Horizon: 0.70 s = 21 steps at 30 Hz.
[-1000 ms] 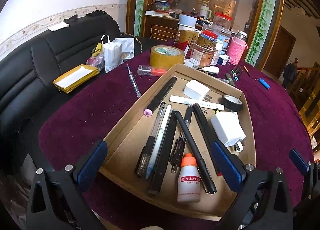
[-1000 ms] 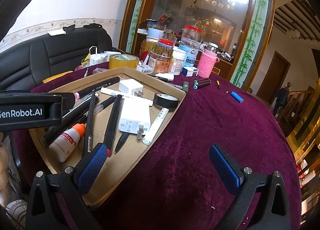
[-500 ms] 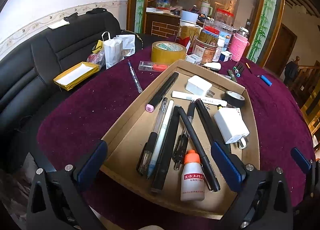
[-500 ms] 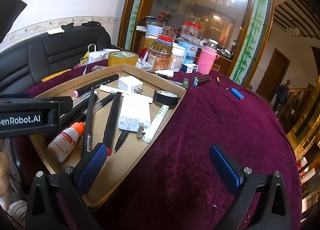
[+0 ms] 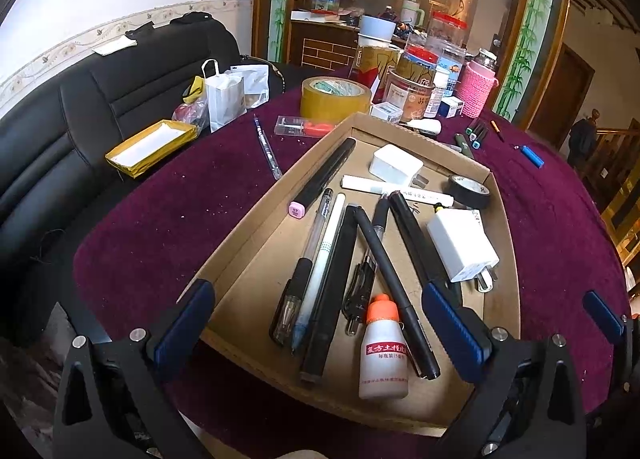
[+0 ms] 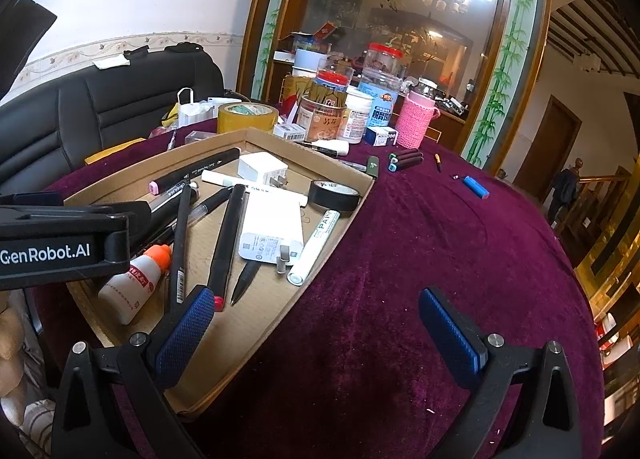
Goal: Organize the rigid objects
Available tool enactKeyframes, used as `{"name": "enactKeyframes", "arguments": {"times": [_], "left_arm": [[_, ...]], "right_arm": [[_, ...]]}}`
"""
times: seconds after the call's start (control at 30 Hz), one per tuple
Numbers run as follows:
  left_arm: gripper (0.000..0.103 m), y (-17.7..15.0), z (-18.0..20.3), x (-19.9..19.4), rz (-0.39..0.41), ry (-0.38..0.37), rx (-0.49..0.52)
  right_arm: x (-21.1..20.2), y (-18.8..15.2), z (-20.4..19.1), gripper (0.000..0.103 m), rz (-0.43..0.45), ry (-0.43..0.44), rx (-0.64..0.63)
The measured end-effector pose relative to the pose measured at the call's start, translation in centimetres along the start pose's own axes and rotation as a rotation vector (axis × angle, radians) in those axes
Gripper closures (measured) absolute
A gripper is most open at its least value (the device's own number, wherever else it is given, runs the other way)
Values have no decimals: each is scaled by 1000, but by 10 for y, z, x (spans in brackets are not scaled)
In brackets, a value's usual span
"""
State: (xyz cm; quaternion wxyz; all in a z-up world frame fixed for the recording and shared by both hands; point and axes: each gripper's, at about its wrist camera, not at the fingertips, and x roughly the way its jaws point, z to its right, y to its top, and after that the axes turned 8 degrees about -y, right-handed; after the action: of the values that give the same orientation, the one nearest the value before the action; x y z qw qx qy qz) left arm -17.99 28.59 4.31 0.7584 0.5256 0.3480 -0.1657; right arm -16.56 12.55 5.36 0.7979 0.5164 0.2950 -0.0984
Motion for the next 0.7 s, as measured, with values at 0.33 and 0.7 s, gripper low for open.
{"name": "enactKeyframes", "arguments": {"times": [0.33,0.7], "left_arm": [[0,0,0,2,-14,-4,-1],[0,5,5,-3,0,17,3]], "right_arm": [[6,2,-1,0,-19,19,-1],[6,24,-1,0,-17,23,-26]]}}
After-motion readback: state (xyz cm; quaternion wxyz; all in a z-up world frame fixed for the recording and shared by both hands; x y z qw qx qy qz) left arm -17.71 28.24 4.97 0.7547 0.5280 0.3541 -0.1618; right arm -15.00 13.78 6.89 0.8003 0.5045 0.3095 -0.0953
